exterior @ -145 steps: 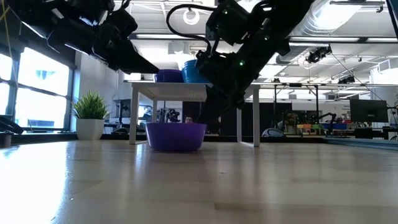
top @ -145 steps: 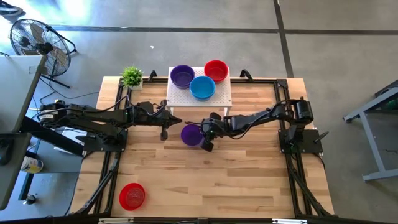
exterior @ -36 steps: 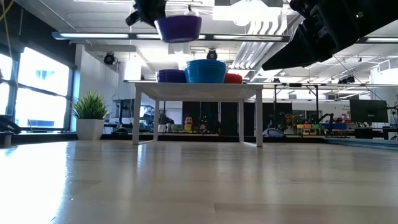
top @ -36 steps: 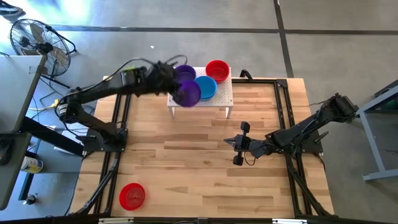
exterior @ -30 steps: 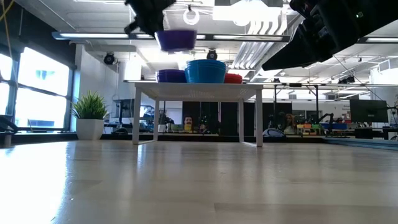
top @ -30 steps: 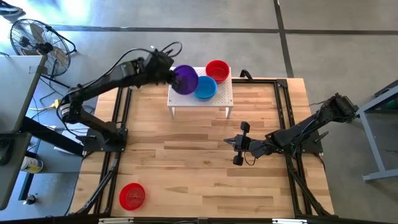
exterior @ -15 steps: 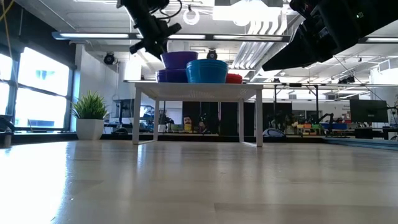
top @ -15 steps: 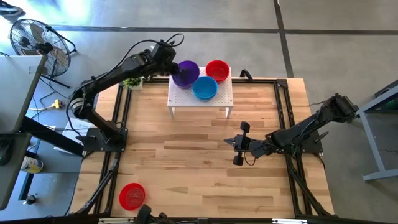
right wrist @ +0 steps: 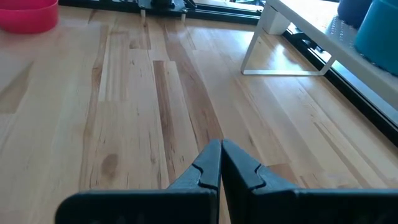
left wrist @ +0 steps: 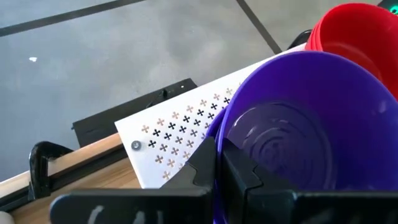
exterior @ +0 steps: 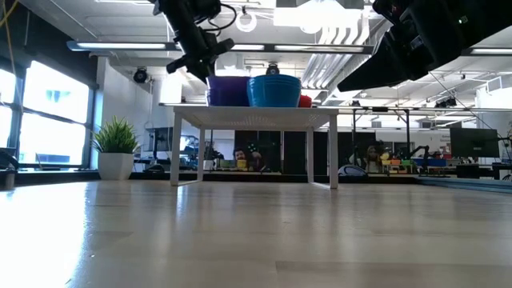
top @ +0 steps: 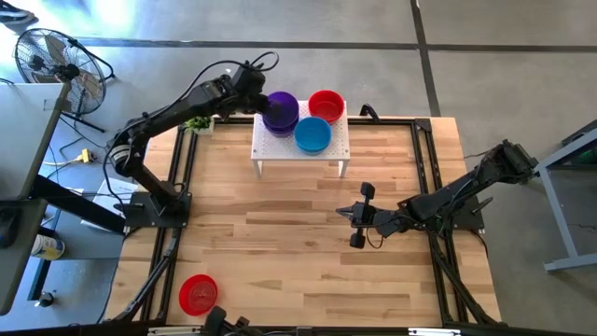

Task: Pick & Place Mini bowls
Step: Stack the purple bowl on the purple bowl on the shelf

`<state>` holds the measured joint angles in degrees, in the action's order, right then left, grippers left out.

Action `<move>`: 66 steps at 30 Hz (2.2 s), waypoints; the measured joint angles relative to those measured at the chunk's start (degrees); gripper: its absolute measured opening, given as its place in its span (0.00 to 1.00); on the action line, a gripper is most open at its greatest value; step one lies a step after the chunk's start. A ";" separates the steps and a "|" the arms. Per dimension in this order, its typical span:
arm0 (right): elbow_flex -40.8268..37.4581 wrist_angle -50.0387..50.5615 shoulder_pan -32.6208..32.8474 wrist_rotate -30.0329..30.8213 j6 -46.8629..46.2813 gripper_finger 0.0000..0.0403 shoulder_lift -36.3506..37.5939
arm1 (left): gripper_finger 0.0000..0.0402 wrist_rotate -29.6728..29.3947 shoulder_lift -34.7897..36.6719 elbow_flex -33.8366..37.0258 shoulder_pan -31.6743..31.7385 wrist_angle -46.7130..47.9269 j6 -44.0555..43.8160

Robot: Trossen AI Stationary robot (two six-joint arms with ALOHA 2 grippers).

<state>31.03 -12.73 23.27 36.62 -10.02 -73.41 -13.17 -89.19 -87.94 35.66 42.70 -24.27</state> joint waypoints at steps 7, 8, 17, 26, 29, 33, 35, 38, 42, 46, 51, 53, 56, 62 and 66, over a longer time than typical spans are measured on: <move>0.00 -0.02 0.00 0.01 0.00 0.00 -0.02 | 0.13 0.02 0.00 0.00 -0.02 1.44 -0.02; 0.00 0.00 0.00 0.00 0.00 0.00 0.00 | 0.16 0.02 0.00 0.00 -0.02 1.52 -0.02; 0.00 -0.02 0.00 0.01 0.00 0.00 -0.02 | 0.34 -1.37 0.00 0.00 -0.02 2.51 0.49; 0.00 -0.02 0.00 0.00 0.00 0.00 -0.02 | 0.19 -1.59 0.00 0.04 -0.02 3.98 3.82; 0.00 -0.02 -0.02 0.02 0.02 0.00 -0.02 | 0.10 -0.48 0.00 0.04 -0.02 4.22 4.51; 0.00 -0.02 -0.02 0.02 0.02 0.00 -0.02 | 0.01 0.31 0.00 0.04 -0.02 5.10 4.92; 0.00 -0.04 -0.02 0.02 0.02 0.00 -0.01 | 0.02 0.30 0.00 0.04 -0.02 5.03 5.24; 0.00 -0.03 -0.03 0.02 0.02 0.00 -0.02 | 0.03 0.21 0.00 0.04 -0.02 4.57 6.03; 0.00 -0.04 -0.02 0.02 0.02 0.00 -0.02 | 0.01 0.17 0.00 0.04 -0.02 4.58 6.01; 0.00 -0.06 -0.02 0.02 0.04 0.00 -0.02 | 0.00 2.12 0.00 0.04 -0.04 4.00 6.11; 0.00 -0.07 -0.03 0.02 0.04 0.00 -0.01 | 0.00 6.09 0.00 0.04 -0.05 1.89 8.95; 0.00 -0.07 -0.02 0.02 0.04 0.00 -0.02 | 0.00 6.57 -0.39 0.05 -0.62 1.25 9.48; 0.00 -0.07 -0.04 0.01 0.04 0.00 -0.02 | 0.00 6.63 -1.99 0.14 -1.20 1.05 10.21; 0.00 -0.07 -0.04 0.02 0.04 0.00 -0.02 | 0.00 5.05 -4.61 0.09 -1.14 0.92 10.97; 0.00 -0.07 -0.04 0.02 0.06 0.00 -0.02 | 0.00 3.30 -5.60 0.11 -1.16 0.95 10.97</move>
<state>31.03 -12.80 23.22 36.64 -9.96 -73.43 -9.87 -94.78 -87.83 34.50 43.66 -13.30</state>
